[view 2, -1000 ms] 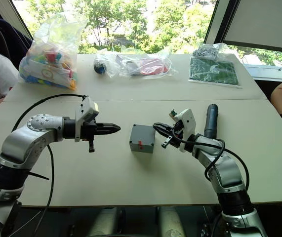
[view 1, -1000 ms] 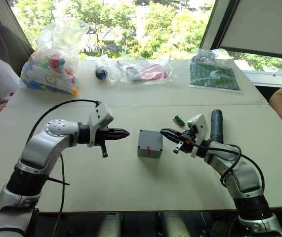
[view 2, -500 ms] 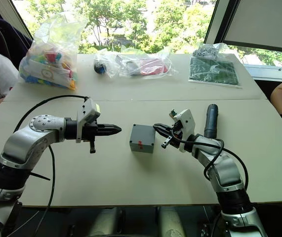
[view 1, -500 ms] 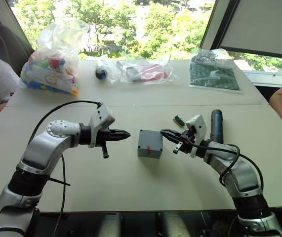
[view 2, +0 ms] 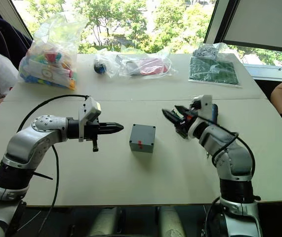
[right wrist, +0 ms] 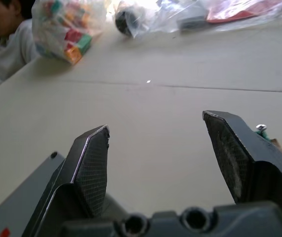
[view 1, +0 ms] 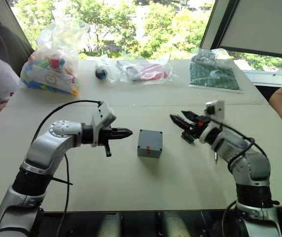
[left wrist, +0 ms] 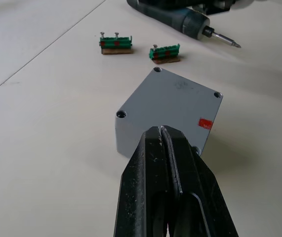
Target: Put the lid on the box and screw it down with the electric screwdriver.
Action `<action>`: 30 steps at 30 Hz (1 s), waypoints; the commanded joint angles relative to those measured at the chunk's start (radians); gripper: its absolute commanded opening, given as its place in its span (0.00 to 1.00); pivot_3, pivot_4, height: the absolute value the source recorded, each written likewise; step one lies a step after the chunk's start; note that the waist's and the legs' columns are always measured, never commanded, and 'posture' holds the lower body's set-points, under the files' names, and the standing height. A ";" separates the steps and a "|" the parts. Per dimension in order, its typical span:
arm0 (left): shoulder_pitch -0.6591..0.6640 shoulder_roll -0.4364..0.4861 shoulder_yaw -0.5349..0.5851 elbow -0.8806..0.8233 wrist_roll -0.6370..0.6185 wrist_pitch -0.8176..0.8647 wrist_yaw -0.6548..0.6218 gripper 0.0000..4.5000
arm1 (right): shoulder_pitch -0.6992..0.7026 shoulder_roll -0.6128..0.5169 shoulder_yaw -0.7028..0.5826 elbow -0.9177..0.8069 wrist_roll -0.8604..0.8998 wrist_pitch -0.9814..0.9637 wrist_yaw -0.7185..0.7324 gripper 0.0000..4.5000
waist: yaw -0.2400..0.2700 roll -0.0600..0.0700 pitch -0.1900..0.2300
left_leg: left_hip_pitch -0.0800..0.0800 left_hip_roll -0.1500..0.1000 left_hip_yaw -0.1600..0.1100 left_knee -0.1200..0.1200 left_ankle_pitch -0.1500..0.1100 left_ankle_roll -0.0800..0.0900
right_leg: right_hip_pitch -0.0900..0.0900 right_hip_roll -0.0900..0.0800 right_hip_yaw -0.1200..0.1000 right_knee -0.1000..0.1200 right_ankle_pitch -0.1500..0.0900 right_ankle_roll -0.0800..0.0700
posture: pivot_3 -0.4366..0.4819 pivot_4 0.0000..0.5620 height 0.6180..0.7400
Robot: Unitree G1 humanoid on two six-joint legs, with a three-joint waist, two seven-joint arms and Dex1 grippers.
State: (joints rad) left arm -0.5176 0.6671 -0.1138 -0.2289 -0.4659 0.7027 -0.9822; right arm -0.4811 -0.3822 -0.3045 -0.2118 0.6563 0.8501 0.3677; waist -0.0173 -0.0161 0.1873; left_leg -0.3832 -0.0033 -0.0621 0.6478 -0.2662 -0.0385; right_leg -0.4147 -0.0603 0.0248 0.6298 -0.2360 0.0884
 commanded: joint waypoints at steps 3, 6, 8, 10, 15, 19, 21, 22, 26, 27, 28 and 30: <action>-0.062 0.011 0.007 -0.033 -0.019 -0.040 -0.058 0.00 | -0.221 -0.258 -0.092 0.054 0.006 0.215 -0.096 0.84 | 0.007 0.004 0.002 | -0.004 -0.001 0.000 0.000 0.000 0.000 | -0.004 0.000 0.000 0.000 0.000 0.000 | 0.48 0.27 1.00; -0.115 -0.008 0.005 -0.020 -0.013 -0.079 -0.079 0.00 | -0.393 -0.399 -0.043 0.205 0.034 0.480 -0.068 1.00 | 0.004 0.004 0.002 | -0.008 0.000 0.000 -0.001 0.000 0.000 | -0.008 0.000 -0.001 -0.001 0.001 0.003 | 0.48 0.27 1.00; -0.142 -0.025 0.004 -0.012 -0.008 -0.098 -0.079 0.00 | -0.472 -0.485 0.039 0.283 0.017 0.599 -0.032 1.00 | 0.001 0.005 0.004 | -0.010 -0.001 0.002 -0.001 0.000 0.000 | -0.011 -0.001 0.001 -0.002 0.001 0.003 | 0.48 0.27 1.00; -0.155 -0.039 -0.002 -0.013 -0.004 -0.108 -0.073 0.00 | -0.482 -0.595 0.199 0.314 -0.035 0.618 0.038 1.00 | 0.001 0.005 0.003 | -0.010 -0.001 0.003 -0.002 0.000 0.000 | -0.011 -0.001 0.001 -0.002 0.001 0.001 | 0.48 0.27 1.00; -0.124 -0.039 -0.047 -0.050 0.039 -0.149 -0.076 0.00 | -0.439 -0.657 0.319 0.397 -0.066 0.713 0.105 1.00 | -0.004 0.005 0.003 | -0.010 -0.001 0.003 -0.002 -0.002 0.003 | -0.011 -0.001 0.001 -0.002 0.001 0.005 | 0.48 0.27 1.00; -0.104 -0.060 -0.058 -0.082 0.047 -0.143 -0.041 0.00 | -0.474 -0.648 0.395 0.490 -0.101 0.730 0.145 1.00 | -0.003 0.006 0.004 | -0.010 -0.001 0.004 -0.001 -0.002 0.003 | -0.011 -0.001 0.002 -0.002 0.001 0.005 | 0.48 0.27 1.00; -0.088 -0.063 -0.057 -0.103 0.045 -0.136 -0.025 0.00 | -0.515 -0.634 0.432 0.558 -0.123 0.720 0.169 1.00 | -0.003 0.006 0.004 | -0.010 -0.001 0.004 0.000 -0.002 0.003 | -0.011 0.000 0.002 -0.001 0.001 0.004 | 0.48 0.27 1.00; -0.073 -0.064 -0.053 -0.117 0.041 -0.131 -0.016 0.00 | -0.537 -0.627 0.468 0.588 -0.136 0.708 0.191 1.00 | -0.004 0.006 0.004 | -0.010 -0.001 0.004 0.000 -0.002 0.003 | -0.011 -0.001 0.002 -0.001 0.001 0.004 | 0.48 0.27 1.00; -0.043 -0.066 -0.058 -0.147 0.048 -0.120 0.017 0.00 | -0.585 -0.627 0.585 0.660 -0.185 0.663 0.274 1.00 | -0.003 0.006 0.004 | -0.009 -0.001 0.004 0.000 -0.002 0.003 | -0.011 0.000 0.002 -0.001 0.001 0.004 | 0.48 0.27 1.00; -0.028 -0.061 -0.062 -0.158 0.060 -0.124 0.026 0.00 | -0.599 -0.620 0.621 0.677 -0.195 0.657 0.299 1.00 | -0.003 0.006 0.004 | -0.009 0.000 0.003 0.000 -0.002 0.003 | -0.011 0.000 0.002 -0.001 0.002 0.004 | 0.48 0.27 1.00; -0.018 -0.056 -0.064 -0.166 0.068 -0.127 0.033 0.00 | -0.611 -0.614 0.647 0.690 -0.205 0.651 0.320 1.00 | -0.002 0.006 0.004 | -0.009 0.000 0.003 0.000 -0.002 0.003 | -0.011 0.000 0.002 -0.001 0.002 0.005 | 0.48 0.27 1.00; 0.014 -0.058 -0.051 -0.205 0.056 -0.112 0.058 0.00 | -0.634 -0.582 0.713 0.745 -0.244 0.616 0.360 1.00 | -0.004 0.006 0.004 | -0.010 0.000 0.004 0.000 -0.002 0.003 | -0.011 0.000 0.002 -0.001 0.002 0.005 | 0.48 0.27 1.00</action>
State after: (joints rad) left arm -0.5140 0.6073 -0.1798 -0.3724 -0.4045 0.5845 -0.9469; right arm -1.0790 -0.9767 0.3661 0.5008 0.4504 1.4981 0.6853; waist -0.0216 -0.0104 0.1913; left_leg -0.3925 -0.0038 -0.0583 0.6480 -0.2680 -0.0352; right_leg -0.4257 -0.0601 0.0265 0.6288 -0.2341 0.0935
